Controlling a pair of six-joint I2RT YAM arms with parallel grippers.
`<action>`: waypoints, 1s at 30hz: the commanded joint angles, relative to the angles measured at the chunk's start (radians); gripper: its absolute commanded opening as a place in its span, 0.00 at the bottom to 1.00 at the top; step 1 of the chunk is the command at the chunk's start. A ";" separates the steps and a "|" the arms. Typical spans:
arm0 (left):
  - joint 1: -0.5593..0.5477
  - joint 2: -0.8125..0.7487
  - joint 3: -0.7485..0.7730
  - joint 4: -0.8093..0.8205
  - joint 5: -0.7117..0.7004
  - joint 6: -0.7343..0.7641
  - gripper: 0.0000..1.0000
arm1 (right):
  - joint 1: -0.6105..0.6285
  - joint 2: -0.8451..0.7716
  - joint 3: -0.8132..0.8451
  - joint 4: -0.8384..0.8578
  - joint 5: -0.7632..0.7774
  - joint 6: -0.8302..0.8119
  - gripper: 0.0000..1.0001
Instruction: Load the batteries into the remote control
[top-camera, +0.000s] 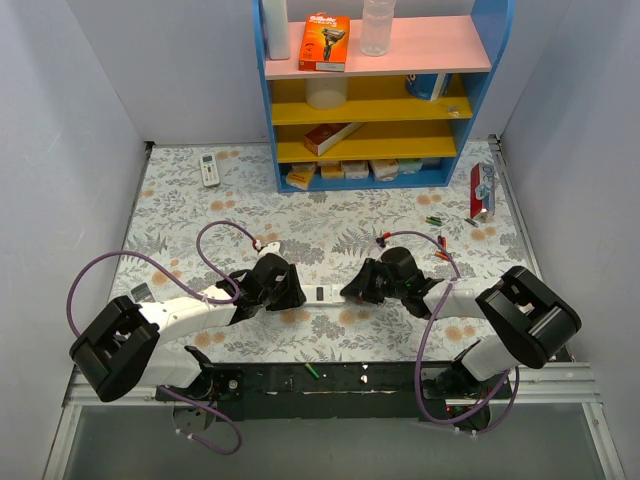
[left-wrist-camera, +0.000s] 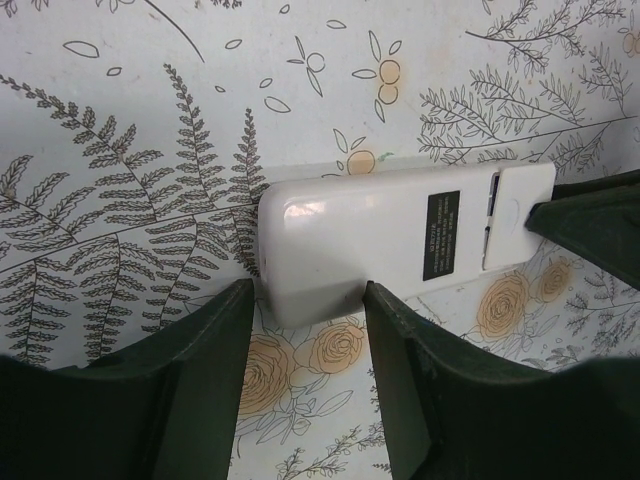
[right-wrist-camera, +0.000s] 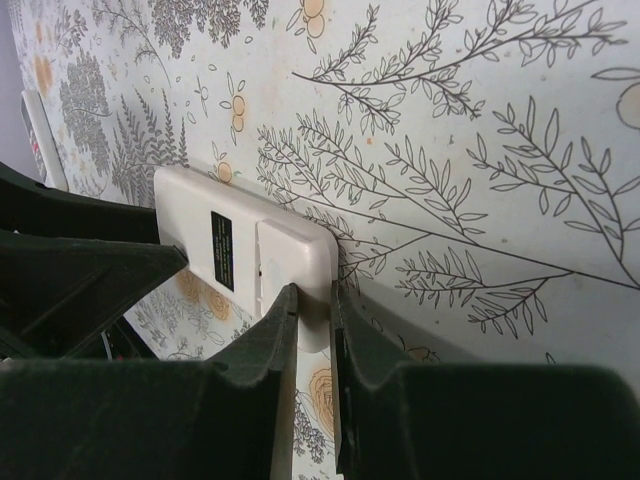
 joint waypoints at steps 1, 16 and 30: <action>-0.003 -0.012 -0.022 -0.017 0.006 -0.021 0.48 | 0.031 0.004 -0.032 -0.251 -0.031 -0.012 0.19; -0.058 -0.003 -0.021 0.015 0.052 -0.057 0.40 | 0.039 0.037 -0.044 -0.191 -0.096 0.066 0.19; -0.130 -0.036 -0.011 0.083 0.132 -0.149 0.37 | 0.043 -0.013 -0.064 -0.225 -0.059 0.082 0.13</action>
